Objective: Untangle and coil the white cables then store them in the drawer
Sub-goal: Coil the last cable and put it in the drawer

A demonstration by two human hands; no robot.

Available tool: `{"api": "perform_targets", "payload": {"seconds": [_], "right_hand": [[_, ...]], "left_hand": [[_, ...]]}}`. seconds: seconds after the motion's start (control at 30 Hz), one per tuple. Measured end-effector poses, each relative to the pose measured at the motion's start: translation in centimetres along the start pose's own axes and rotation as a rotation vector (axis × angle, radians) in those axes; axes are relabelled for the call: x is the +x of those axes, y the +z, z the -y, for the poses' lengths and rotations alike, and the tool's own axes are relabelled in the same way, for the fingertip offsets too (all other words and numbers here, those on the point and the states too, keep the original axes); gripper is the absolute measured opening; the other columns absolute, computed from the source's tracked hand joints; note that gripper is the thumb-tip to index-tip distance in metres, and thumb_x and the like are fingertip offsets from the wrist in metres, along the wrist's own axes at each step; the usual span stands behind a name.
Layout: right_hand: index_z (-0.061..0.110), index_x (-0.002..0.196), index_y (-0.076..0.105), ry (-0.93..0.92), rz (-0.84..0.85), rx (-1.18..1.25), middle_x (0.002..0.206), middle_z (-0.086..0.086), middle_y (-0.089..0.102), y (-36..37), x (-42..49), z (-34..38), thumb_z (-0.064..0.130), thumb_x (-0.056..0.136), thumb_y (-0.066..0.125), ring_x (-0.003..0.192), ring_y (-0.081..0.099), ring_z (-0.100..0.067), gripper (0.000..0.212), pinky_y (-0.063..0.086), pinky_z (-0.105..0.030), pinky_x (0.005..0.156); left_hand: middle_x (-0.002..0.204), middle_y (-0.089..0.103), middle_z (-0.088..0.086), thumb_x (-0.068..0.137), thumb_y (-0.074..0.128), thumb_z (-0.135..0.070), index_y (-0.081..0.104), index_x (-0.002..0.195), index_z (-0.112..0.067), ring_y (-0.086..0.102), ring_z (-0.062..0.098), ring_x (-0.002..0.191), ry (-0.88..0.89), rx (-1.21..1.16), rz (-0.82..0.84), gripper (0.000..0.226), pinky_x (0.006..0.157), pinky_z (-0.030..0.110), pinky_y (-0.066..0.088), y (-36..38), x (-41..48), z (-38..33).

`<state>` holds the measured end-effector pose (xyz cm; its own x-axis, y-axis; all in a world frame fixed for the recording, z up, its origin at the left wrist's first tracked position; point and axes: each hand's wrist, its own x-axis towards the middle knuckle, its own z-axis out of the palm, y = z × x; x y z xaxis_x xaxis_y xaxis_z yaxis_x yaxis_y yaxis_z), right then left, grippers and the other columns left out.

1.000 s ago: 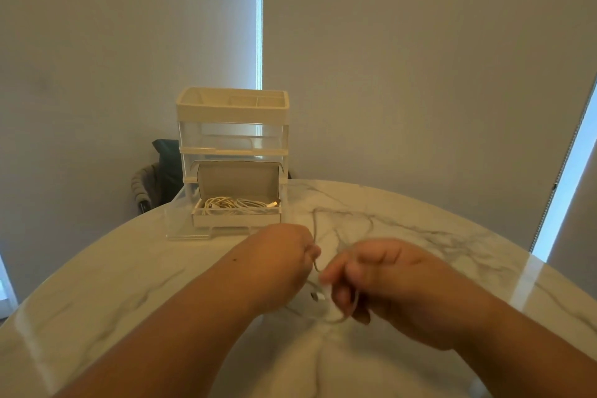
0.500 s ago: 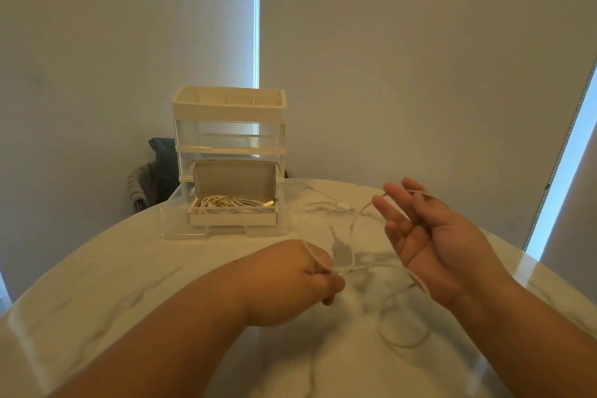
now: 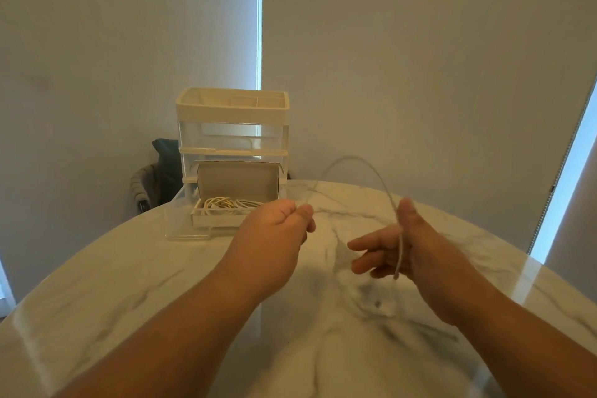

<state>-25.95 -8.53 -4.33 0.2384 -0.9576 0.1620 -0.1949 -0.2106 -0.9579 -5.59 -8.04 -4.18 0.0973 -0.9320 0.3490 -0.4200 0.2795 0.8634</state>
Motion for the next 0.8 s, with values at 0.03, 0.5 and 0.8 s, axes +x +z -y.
{"api": "perform_targets", "payload": {"seconds": [0.03,0.5,0.8], "right_hand": [[0.009,0.088,0.08,-0.043,-0.016,0.002,0.082,-0.02,0.075,0.0,-0.1,0.2,0.073,0.079,0.025,0.085,0.07,-0.034,0.084,0.051,-0.044,0.083],[0.037,0.132,0.046,-0.25,-0.503,-0.102,0.105,0.004,0.056,-1.3,0.7,-0.2,0.037,0.095,0.06,0.078,0.058,-0.011,0.039,0.049,-0.021,0.067],[0.048,0.151,0.019,-0.461,-0.401,-0.542,0.159,0.027,0.004,-0.2,-0.4,0.1,0.03,0.097,0.059,0.148,0.012,-0.002,0.07,0.017,-0.02,0.113]], "left_hand": [[0.061,0.056,-0.004,0.1,0.045,-0.037,0.065,0.074,-0.02,0.052,0.015,0.061,-0.006,-0.004,-0.019,0.037,0.071,0.045,0.052,0.0,0.1,0.1],[0.056,0.055,-0.009,0.099,0.046,-0.039,0.066,0.071,-0.017,0.051,0.011,0.056,-0.109,0.095,0.172,0.041,0.062,0.031,0.044,0.1,-0.2,0.3],[0.064,0.058,-0.006,0.1,0.045,-0.037,0.064,0.072,-0.02,0.054,0.011,0.062,-0.064,0.218,0.232,0.038,0.063,0.027,0.044,0.1,-0.7,-0.2]]}}
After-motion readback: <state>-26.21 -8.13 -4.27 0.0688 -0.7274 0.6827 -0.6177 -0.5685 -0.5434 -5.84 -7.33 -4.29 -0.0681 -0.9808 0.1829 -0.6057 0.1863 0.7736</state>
